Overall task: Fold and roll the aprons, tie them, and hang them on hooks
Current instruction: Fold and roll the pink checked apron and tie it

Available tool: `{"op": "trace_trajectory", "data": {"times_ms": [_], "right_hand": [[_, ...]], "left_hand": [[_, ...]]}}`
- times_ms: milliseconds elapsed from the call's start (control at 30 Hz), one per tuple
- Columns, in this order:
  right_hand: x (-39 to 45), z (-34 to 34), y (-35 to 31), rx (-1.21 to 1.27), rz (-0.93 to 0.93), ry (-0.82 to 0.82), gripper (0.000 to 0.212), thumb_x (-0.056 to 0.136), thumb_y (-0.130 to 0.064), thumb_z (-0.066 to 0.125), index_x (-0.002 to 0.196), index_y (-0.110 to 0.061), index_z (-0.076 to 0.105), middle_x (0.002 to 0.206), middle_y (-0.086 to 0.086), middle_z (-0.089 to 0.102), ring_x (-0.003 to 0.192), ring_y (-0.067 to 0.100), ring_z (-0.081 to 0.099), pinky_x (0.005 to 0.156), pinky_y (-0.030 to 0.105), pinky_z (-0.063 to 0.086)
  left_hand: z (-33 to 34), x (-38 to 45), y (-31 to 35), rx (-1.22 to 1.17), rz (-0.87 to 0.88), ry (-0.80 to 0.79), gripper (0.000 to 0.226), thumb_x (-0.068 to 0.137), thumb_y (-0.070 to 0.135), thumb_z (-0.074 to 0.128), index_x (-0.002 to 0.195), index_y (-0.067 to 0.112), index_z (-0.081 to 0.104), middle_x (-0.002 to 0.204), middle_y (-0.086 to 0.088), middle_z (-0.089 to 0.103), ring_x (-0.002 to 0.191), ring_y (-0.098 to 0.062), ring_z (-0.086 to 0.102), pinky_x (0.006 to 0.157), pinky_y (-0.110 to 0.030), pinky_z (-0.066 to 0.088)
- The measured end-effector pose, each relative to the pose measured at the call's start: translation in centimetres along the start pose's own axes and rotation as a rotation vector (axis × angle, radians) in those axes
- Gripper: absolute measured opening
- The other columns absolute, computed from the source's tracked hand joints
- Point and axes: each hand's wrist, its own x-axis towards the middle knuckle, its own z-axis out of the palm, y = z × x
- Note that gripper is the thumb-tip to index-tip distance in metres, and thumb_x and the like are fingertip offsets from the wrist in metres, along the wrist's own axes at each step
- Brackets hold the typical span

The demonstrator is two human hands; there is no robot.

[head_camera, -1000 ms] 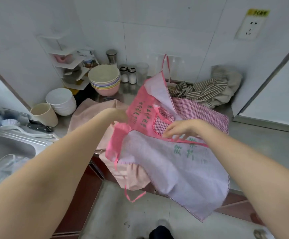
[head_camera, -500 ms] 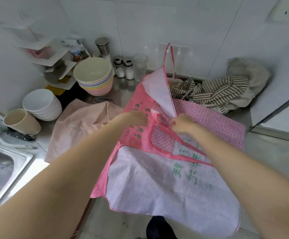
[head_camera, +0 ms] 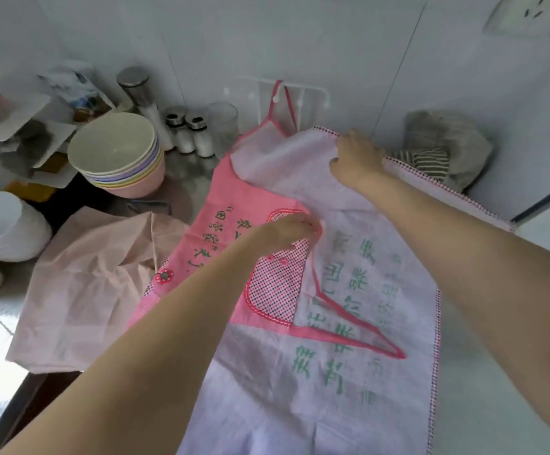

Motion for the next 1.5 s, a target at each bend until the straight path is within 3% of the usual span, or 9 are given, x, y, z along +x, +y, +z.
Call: {"op": "trace_trajectory", "data": {"times_ms": [133, 333, 467, 633, 767, 1067, 1167, 1367, 1500], "right_hand": [[0.5, 0.5, 1.0, 0.105, -0.119, -0.072, 0.028, 0.086, -0.005, 0.048, 0.109, 0.005, 0.060, 0.122, 0.021, 0.057, 0.115, 0.036, 0.053, 0.092, 0.036, 0.044], [-1.7, 1.4, 1.7, 0.264, -0.251, -0.276, 0.031, 0.085, 0.006, 0.050, 0.106, -0.009, 0.066, 0.120, 0.008, 0.060, 0.112, 0.023, 0.054, 0.082, 0.020, 0.037], [-3.8, 1.4, -0.1, 0.259, -0.311, -0.484, 0.029, 0.083, 0.008, 0.048, 0.101, -0.009, 0.066, 0.099, 0.004, 0.059, 0.094, 0.019, 0.056, 0.064, 0.013, 0.044], [-6.1, 0.8, 1.1, 0.359, -0.233, -0.555, 0.019, 0.087, -0.001, 0.050, 0.102, -0.012, 0.047, 0.083, 0.000, 0.049, 0.072, 0.012, 0.045, 0.058, 0.022, 0.036], [-6.5, -0.5, 1.7, 0.391, -0.191, -0.560, 0.032, 0.088, -0.002, 0.051, 0.120, -0.005, 0.047, 0.078, -0.004, 0.048, 0.064, 0.007, 0.043, 0.052, 0.019, 0.033], [-6.6, -1.3, 0.2, 0.227, -0.304, -0.758, 0.035, 0.088, -0.027, 0.059, 0.119, -0.011, 0.061, 0.120, 0.005, 0.059, 0.109, 0.020, 0.055, 0.094, 0.033, 0.047], [-7.2, -0.6, 0.4, 0.205, -0.208, -0.924, 0.091, 0.059, -0.063, 0.072, 0.131, -0.012, 0.051, 0.129, 0.000, 0.053, 0.116, 0.022, 0.052, 0.100, 0.036, 0.045], [-6.8, -0.2, 2.2, -0.162, -0.122, -0.909, 0.064, 0.082, -0.028, 0.069, 0.136, -0.005, 0.042, 0.125, 0.006, 0.051, 0.108, 0.021, 0.051, 0.095, 0.031, 0.045], [-5.4, -1.8, 4.2, -0.148, 0.078, -0.570, 0.040, 0.088, -0.010, 0.056, 0.126, 0.003, 0.051, 0.123, 0.015, 0.057, 0.099, 0.026, 0.057, 0.073, 0.028, 0.046]], "left_hand": [[1.8, 1.3, 0.9, 0.412, 0.002, -0.192, 0.031, 0.094, 0.008, 0.048, 0.124, 0.009, 0.054, 0.126, -0.007, 0.053, 0.117, -0.020, 0.048, 0.092, -0.029, 0.040], [-3.4, -0.9, 0.4, 0.898, 0.445, 0.604, 0.059, 0.083, -0.008, 0.042, 0.138, 0.012, 0.038, 0.143, -0.005, 0.036, 0.113, -0.026, 0.052, 0.080, -0.030, 0.047], [-4.1, -2.2, 2.6, 1.272, 0.470, 0.336, 0.077, 0.083, -0.005, 0.043, 0.150, 0.022, 0.014, 0.152, 0.001, 0.027, 0.125, -0.023, 0.042, 0.092, -0.031, 0.042], [-5.0, -2.7, 3.2, 1.509, 0.136, 0.082, 0.028, 0.090, 0.014, 0.046, 0.117, 0.017, 0.054, 0.092, 0.000, 0.059, 0.085, -0.019, 0.060, 0.068, -0.028, 0.051], [-5.0, -3.4, 3.5, 1.681, 0.052, 0.128, 0.032, 0.093, 0.016, 0.048, 0.124, 0.012, 0.053, 0.113, -0.008, 0.061, 0.104, -0.025, 0.059, 0.074, -0.028, 0.045], [-3.5, -3.5, 3.2, 1.468, 0.200, -0.109, 0.044, 0.083, 0.037, 0.062, 0.119, 0.011, 0.060, 0.121, -0.005, 0.054, 0.107, -0.021, 0.048, 0.091, -0.031, 0.046], [-4.3, -4.3, 2.7, 1.500, 0.021, -0.158, 0.050, 0.082, 0.039, 0.065, 0.123, 0.011, 0.058, 0.119, -0.003, 0.061, 0.108, -0.023, 0.056, 0.088, -0.030, 0.047], [-6.8, -4.8, 2.0, 1.659, -0.497, -0.129, 0.061, 0.081, 0.043, 0.068, 0.133, 0.016, 0.050, 0.133, 0.000, 0.054, 0.122, -0.022, 0.052, 0.095, -0.031, 0.042], [-8.0, -5.1, 2.6, 1.513, -0.356, 0.251, 0.040, 0.095, 0.013, 0.048, 0.135, 0.012, 0.046, 0.138, -0.003, 0.048, 0.127, -0.024, 0.046, 0.098, -0.037, 0.041]]}}
